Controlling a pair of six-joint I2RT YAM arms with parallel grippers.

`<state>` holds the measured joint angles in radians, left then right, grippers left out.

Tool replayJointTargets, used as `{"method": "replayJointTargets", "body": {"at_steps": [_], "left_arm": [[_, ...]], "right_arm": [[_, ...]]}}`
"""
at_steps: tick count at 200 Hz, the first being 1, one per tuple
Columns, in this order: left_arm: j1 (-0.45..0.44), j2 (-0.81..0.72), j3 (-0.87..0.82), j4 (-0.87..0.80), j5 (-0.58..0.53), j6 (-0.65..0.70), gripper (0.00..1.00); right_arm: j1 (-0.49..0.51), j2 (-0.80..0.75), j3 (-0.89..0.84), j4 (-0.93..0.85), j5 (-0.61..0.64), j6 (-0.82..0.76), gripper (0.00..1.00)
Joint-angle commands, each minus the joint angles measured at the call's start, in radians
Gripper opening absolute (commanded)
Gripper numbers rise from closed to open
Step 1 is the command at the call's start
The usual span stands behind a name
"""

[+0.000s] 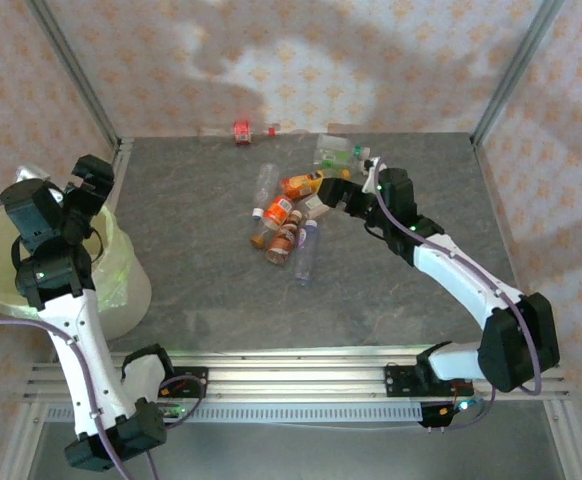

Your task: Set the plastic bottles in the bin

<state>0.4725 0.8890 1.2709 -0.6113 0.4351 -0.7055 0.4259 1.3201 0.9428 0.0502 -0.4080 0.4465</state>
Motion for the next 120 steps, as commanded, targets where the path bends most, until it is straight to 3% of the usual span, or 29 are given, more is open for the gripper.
{"method": "replayJointTargets", "body": {"at_steps": [1, 39, 88, 120], "left_arm": [[-0.08, -0.013, 0.012, 0.128, 0.073, -0.032, 1.0], [-0.241, 0.047, 0.008, 0.193, 0.038, -0.043, 1.0], [-0.46, 0.157, 0.027, 0.219, -0.033, -0.026, 1.0], [-0.561, 0.209, 0.01, 0.252, -0.09, -0.026, 1.0]], "right_arm": [[0.044, -0.024, -0.059, -0.04, 0.138, 0.039, 0.99], [0.096, 0.012, -0.11, -0.12, 0.129, 0.061, 0.99], [0.196, 0.096, -0.1, -0.325, 0.008, -0.112, 0.99], [0.259, 0.146, -0.081, -0.305, 0.027, -0.12, 0.99]]}}
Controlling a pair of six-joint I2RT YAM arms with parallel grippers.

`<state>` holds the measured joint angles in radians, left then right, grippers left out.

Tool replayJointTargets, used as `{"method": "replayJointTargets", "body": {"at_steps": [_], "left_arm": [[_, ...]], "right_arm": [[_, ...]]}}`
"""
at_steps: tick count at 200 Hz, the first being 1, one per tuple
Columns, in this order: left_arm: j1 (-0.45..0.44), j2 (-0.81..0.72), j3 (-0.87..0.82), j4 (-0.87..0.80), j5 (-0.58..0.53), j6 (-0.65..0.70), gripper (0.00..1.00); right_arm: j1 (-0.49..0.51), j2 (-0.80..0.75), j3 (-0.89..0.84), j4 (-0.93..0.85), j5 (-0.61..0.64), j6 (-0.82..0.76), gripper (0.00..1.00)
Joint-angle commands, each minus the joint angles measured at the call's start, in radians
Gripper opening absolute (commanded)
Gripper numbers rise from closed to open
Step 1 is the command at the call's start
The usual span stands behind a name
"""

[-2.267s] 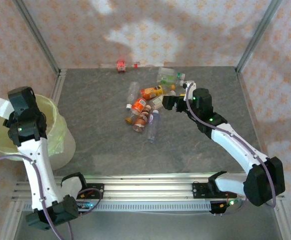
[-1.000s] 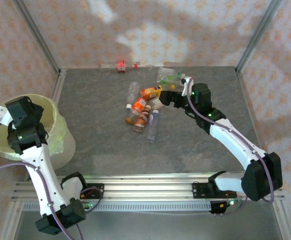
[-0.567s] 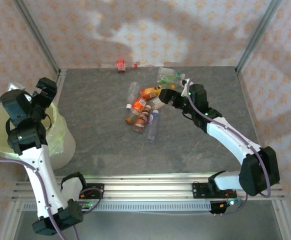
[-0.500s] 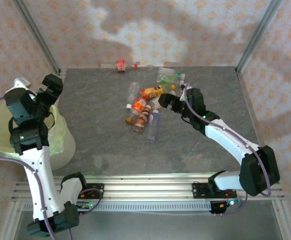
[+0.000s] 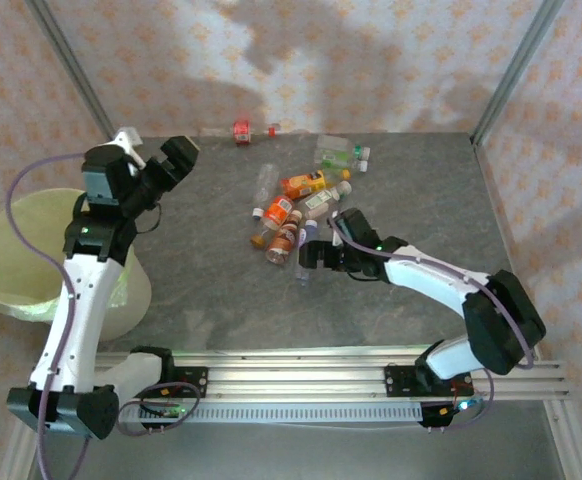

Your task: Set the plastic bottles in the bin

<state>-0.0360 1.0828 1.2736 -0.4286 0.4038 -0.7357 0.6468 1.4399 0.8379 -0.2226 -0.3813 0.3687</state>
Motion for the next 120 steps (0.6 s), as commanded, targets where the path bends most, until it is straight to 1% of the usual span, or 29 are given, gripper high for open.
{"method": "replayJointTargets", "body": {"at_steps": [1, 14, 37, 59, 91, 111, 120], "left_arm": [[-0.055, 0.018, 0.007, 0.069, -0.059, 0.003, 1.0], [-0.082, 0.043, 0.009, 0.069, -0.068, 0.004, 1.0], [-0.114, 0.077, 0.016, 0.062, -0.088, 0.012, 1.0], [-0.124, 0.096, 0.021, 0.057, -0.093, 0.002, 1.0], [-0.136, 0.103, 0.014, 0.038, -0.103, -0.006, 1.0], [-0.138, 0.108, 0.012, 0.019, -0.104, -0.003, 1.0], [-0.139, 0.112, 0.011, 0.016, -0.105, -0.001, 1.0]], "right_arm": [[0.04, 0.027, 0.024, -0.031, 0.002, -0.041, 0.99], [0.066, 0.056, 0.027, 0.004, 0.019, -0.036, 0.99], [0.105, 0.126, 0.052, 0.008, 0.092, -0.066, 0.99], [0.109, 0.187, 0.067, 0.034, 0.151, -0.054, 0.99], [0.111, 0.232, 0.101, -0.017, 0.277, -0.023, 1.0], [0.111, 0.231, 0.098, -0.031, 0.309, -0.013, 0.96], [0.112, 0.232, 0.095, -0.033, 0.316, -0.02, 0.91]]}}
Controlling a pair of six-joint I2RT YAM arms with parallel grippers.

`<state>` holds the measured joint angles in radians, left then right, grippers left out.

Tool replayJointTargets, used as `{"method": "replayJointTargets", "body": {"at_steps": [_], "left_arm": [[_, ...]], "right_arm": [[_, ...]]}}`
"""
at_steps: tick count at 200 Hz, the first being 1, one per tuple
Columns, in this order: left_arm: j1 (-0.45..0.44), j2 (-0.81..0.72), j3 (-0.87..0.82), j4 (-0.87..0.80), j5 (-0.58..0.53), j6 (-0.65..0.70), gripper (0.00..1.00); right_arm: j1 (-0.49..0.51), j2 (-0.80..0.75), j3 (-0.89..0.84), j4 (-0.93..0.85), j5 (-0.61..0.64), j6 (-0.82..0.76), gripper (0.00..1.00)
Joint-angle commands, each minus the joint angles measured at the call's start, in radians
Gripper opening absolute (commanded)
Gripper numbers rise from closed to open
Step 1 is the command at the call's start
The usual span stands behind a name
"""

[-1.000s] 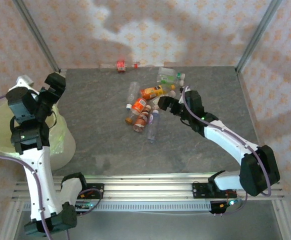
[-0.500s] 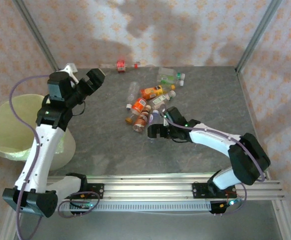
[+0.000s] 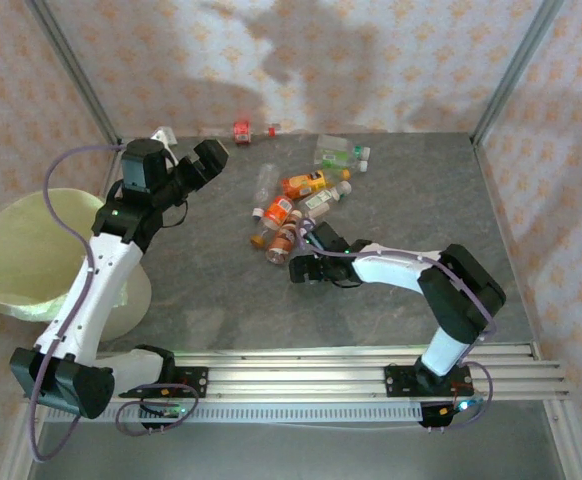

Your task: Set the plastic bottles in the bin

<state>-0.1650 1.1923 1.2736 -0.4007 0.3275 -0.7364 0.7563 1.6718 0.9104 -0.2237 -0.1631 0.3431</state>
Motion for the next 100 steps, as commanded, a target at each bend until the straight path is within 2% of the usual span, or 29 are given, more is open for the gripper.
{"method": "replayJointTargets", "body": {"at_steps": [1, 37, 73, 100], "left_arm": [[-0.011, 0.003, 0.01, -0.013, -0.028, 0.0, 1.0], [-0.016, 0.037, 0.012, 0.0, -0.025, -0.009, 1.0], [-0.041, 0.079, 0.041, 0.01, -0.01, -0.004, 1.0], [-0.069, 0.11, 0.049, 0.039, 0.001, 0.0, 1.0]], "right_arm": [[0.002, 0.0, 0.023, -0.032, 0.1, 0.006, 0.91], [0.002, -0.001, 0.01, -0.02, 0.087, -0.037, 0.74], [0.002, -0.049, -0.036, -0.021, 0.137, -0.058, 0.64], [0.002, -0.132, -0.104, 0.042, 0.123, -0.078, 0.57]]}}
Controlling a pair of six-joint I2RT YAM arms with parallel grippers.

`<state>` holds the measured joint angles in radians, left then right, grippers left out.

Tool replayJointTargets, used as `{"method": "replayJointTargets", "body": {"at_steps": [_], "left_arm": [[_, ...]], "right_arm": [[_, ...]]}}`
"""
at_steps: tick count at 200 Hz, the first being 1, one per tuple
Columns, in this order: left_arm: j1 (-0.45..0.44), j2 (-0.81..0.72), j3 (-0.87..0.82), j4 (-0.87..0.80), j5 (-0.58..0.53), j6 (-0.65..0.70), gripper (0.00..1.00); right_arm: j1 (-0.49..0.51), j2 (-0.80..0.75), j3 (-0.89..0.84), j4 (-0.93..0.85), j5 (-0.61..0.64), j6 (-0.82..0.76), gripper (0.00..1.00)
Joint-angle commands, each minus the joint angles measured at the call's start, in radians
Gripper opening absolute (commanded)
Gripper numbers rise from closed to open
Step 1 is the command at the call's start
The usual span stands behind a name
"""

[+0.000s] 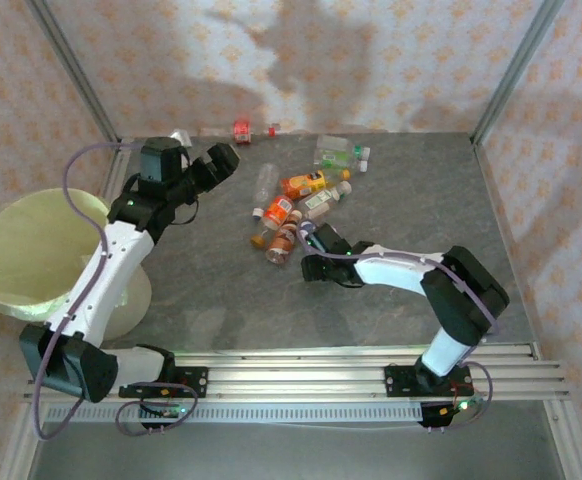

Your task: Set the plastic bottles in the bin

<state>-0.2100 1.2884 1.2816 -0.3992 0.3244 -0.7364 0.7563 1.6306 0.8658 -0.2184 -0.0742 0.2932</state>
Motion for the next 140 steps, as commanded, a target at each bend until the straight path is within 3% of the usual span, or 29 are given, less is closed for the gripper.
{"method": "replayJointTargets", "body": {"at_steps": [1, 64, 104, 140], "left_arm": [[-0.025, 0.016, 0.041, 0.037, 0.004, 0.0, 1.0], [-0.094, 0.112, 0.094, 0.087, 0.051, 0.017, 1.0], [-0.15, 0.15, 0.109, 0.091, 0.095, 0.072, 1.0], [-0.198, 0.174, 0.099, 0.148, 0.198, 0.098, 1.0]], "right_arm": [[0.002, -0.095, -0.062, 0.04, 0.034, -0.028, 0.56], [0.002, -0.309, -0.107, 0.144, 0.048, -0.126, 0.44], [-0.01, -0.427, -0.062, 0.184, 0.029, -0.159, 0.41], [-0.018, -0.442, -0.014, 0.232, -0.04, -0.156, 0.41]]}}
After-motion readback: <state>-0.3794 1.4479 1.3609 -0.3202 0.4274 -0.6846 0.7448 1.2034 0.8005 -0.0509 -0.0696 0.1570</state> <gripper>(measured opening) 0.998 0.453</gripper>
